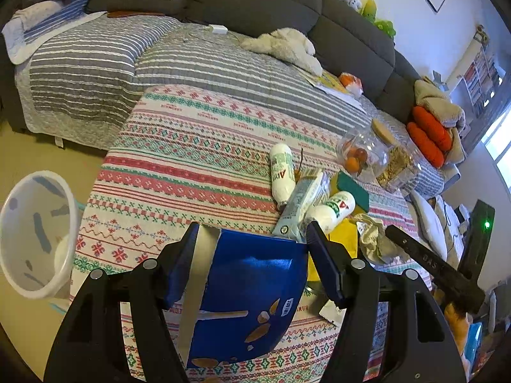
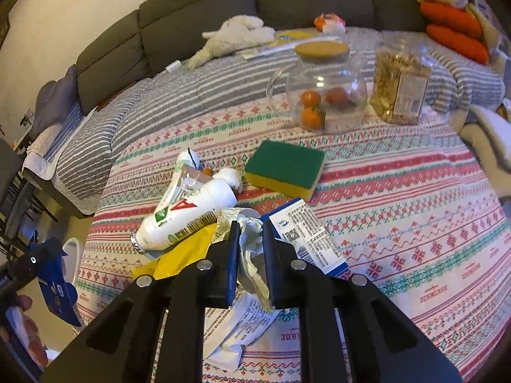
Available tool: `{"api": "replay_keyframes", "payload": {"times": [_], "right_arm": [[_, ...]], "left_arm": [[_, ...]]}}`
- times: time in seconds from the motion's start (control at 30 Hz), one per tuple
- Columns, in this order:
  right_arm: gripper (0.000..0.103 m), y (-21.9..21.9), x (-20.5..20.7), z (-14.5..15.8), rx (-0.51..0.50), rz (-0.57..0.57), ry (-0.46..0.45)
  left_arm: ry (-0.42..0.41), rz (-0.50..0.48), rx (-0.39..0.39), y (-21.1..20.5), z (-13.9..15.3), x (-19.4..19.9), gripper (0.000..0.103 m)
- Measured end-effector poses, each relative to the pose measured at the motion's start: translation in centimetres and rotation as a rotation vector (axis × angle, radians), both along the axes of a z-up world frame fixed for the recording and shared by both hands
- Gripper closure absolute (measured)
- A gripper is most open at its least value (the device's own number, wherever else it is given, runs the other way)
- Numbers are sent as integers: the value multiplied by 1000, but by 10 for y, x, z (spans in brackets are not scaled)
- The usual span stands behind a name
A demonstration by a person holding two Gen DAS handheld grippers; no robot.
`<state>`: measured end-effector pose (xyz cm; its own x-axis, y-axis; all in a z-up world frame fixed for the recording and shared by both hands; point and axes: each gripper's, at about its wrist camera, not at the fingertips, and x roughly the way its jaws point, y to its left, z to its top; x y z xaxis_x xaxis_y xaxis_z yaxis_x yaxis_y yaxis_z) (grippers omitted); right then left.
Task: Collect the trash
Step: 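Lift the blue box with the left tool while the right tool grasps crumpled foil, then carry the blue box to the white wastebasket and open the left tool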
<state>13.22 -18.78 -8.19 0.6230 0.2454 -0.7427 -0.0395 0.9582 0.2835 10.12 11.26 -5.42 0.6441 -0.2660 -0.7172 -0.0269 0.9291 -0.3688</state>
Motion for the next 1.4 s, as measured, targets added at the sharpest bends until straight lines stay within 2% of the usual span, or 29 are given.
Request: {"api": "replay_keyframes", "payload": {"times": [0.2, 0.4, 0.63, 0.73, 0.8, 0.9, 1.03, 1.23, 1.27, 1.3, 1.37, 1.4], "right_arm": [[89, 14, -16, 32, -17, 19, -122], [89, 49, -28, 63, 0, 98, -208], [89, 128, -21, 83, -15, 251, -252], [88, 178, -17, 89, -5, 334, -270], [88, 209, -15, 90, 9, 388, -279], [88, 258, -13, 87, 35, 458, -269], [88, 322, -9, 68, 81, 540, -219], [84, 381, -4, 42, 118, 607, -137], [80, 387, -4, 38, 115, 605, -126], [62, 390, -4, 35, 112, 605, -119], [37, 391, -4, 33, 109, 586, -118], [33, 389, -4, 33, 104, 561, -129]], "left_arm": [[-37, 44, -16, 16, 13, -10, 39], [-84, 125, -34, 49, 31, -24, 39], [-143, 263, -26, 101, 57, -51, 39], [-169, 334, -29, 129, 68, -65, 39], [-185, 388, -11, 147, 73, -74, 39], [-195, 502, 73, 175, 77, -86, 39], [-190, 570, 58, 201, 77, -99, 39], [-187, 622, 96, 221, 78, -108, 39], [-185, 626, 100, 224, 78, -109, 39], [-182, 630, 99, 229, 77, -110, 39], [-172, 635, 83, 238, 75, -108, 39], [-169, 636, 76, 239, 74, -108, 39]]}}
